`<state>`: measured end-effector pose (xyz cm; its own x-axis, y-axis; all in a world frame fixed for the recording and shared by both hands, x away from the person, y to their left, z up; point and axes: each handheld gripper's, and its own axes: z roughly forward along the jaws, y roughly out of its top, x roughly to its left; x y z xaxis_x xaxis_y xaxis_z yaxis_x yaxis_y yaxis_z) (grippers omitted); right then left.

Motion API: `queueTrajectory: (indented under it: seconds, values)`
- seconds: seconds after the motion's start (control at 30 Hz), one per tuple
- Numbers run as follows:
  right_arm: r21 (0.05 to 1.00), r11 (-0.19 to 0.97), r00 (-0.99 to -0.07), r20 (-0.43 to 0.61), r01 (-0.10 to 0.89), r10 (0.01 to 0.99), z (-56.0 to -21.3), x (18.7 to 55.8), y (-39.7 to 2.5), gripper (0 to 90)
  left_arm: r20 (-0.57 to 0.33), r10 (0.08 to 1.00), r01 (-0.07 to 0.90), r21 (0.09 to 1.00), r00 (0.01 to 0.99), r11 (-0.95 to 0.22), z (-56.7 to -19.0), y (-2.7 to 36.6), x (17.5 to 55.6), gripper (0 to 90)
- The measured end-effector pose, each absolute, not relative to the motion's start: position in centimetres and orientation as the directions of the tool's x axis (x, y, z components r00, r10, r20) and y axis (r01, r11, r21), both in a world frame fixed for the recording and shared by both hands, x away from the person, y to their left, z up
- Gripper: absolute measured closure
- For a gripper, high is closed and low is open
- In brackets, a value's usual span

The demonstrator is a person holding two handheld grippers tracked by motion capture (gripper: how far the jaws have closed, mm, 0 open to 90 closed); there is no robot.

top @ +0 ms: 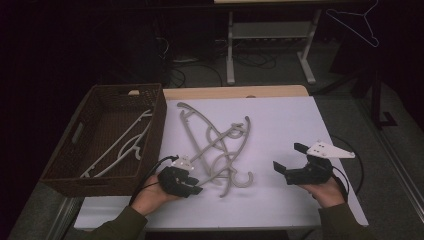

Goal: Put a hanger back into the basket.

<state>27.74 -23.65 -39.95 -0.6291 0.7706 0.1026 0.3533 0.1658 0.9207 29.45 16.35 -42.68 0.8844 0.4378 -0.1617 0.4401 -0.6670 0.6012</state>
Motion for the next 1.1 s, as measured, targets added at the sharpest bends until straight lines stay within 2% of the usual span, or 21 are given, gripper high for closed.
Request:
queueTrajectory:
  seconds: [0.23,0.53,0.73,1.1]
  values:
    - [0.920,0.170,-0.631,0.099,0.352,0.770,-40.0,27.8,-23.6,0.0,-0.163,0.429,0.434,0.605,0.888,-0.667,-42.8,14.5,30.6,63.4]
    - [0.919,0.169,-0.630,0.102,0.355,0.770,-40.0,27.8,-23.7,0.0,-0.174,0.429,0.443,0.589,0.886,-0.676,-43.0,13.5,31.4,70.2]
    - [0.919,0.168,-0.630,0.104,0.358,0.770,-40.0,27.8,-23.6,0.0,-0.162,0.416,0.428,0.576,0.895,-0.696,-43.0,13.4,31.3,78.4]
    - [0.918,0.172,-0.632,0.102,0.357,0.768,-40.1,27.8,-23.6,0.0,-0.170,0.433,0.445,0.582,0.885,-0.681,-42.6,13.7,31.2,81.4]
